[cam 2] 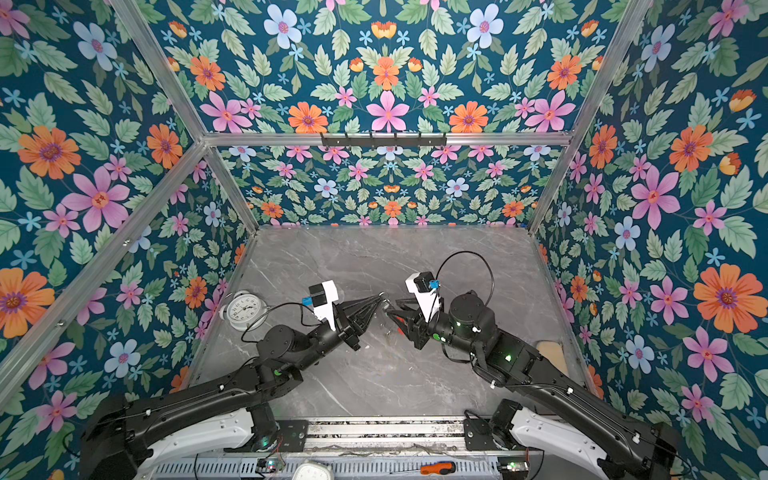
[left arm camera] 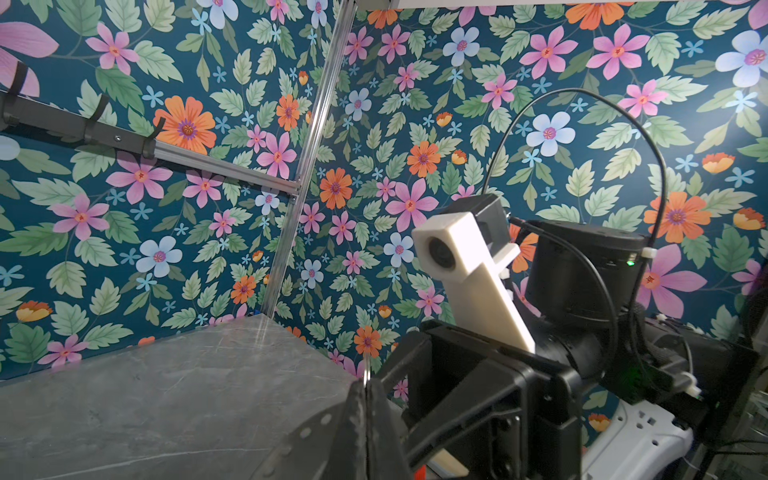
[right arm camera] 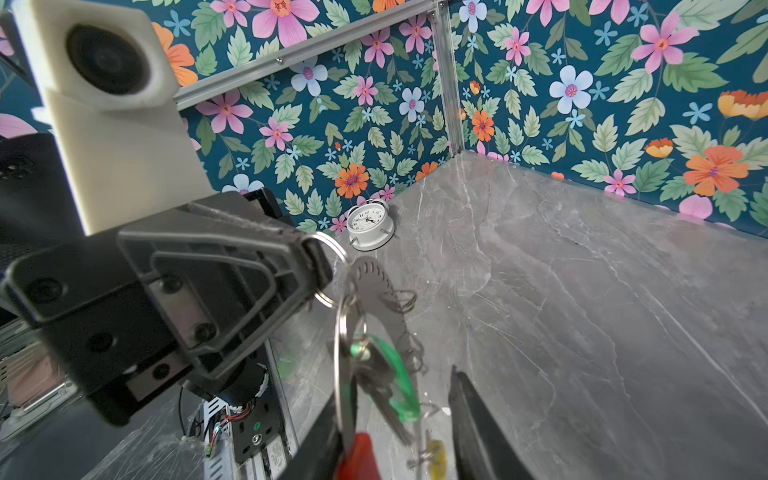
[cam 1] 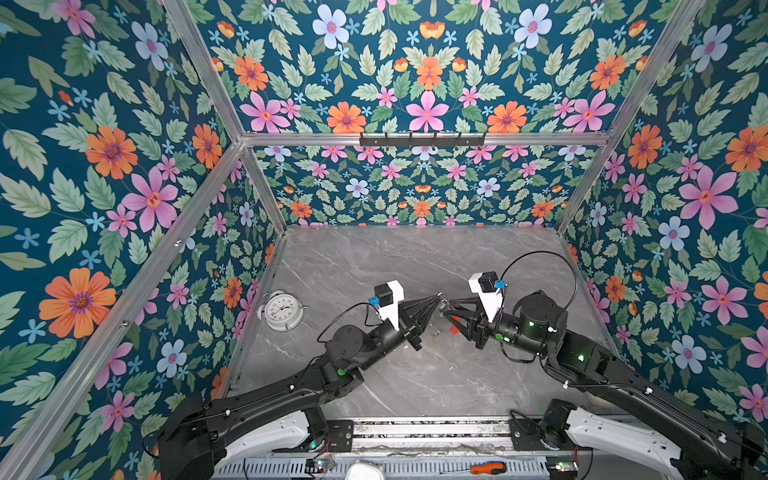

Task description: Remove the keys from the keyring

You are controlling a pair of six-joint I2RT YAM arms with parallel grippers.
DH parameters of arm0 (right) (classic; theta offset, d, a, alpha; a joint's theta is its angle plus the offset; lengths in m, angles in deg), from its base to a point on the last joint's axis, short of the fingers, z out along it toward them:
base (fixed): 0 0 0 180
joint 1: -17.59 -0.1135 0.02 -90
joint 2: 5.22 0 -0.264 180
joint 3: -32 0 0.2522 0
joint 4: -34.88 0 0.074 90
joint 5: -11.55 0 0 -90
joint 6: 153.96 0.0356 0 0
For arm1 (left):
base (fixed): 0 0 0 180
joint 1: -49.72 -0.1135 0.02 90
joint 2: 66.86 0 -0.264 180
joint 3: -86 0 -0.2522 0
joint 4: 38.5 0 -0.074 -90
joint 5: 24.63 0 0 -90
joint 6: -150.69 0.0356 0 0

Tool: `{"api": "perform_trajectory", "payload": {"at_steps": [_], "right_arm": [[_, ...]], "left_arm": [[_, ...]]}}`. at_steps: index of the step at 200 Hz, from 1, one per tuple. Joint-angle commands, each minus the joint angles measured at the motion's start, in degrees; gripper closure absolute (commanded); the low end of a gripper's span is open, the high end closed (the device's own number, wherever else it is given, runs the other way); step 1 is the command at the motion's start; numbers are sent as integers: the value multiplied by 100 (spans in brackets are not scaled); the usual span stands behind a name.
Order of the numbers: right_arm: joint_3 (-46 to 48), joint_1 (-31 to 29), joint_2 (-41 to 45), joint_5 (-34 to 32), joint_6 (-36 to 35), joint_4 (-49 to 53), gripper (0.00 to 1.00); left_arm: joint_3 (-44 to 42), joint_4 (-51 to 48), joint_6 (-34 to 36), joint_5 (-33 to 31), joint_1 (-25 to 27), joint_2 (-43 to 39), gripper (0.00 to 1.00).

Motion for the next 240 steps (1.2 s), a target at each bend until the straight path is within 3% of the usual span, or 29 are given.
{"api": "perform_trajectory", "payload": {"at_steps": [1,58,175,233,240], "right_arm": [[-64,-4,-56,-94,-105,42,76],[-111,-3,-38,-31,-167,48,100],[-146,-143,-43,132,-4,-15,100],[-207,-146,-198,642,-65,160,100],[-207,-152,-172,730,-105,205,96]], "left_arm": [[86,-36,176,-212,40,-12,100],[245,-309,270,-447,148,76,100],[191,-157,422,-735,201,195,100],[-95,339,579,-526,202,52,100],[-125,396,601,-490,206,10,100]]}}
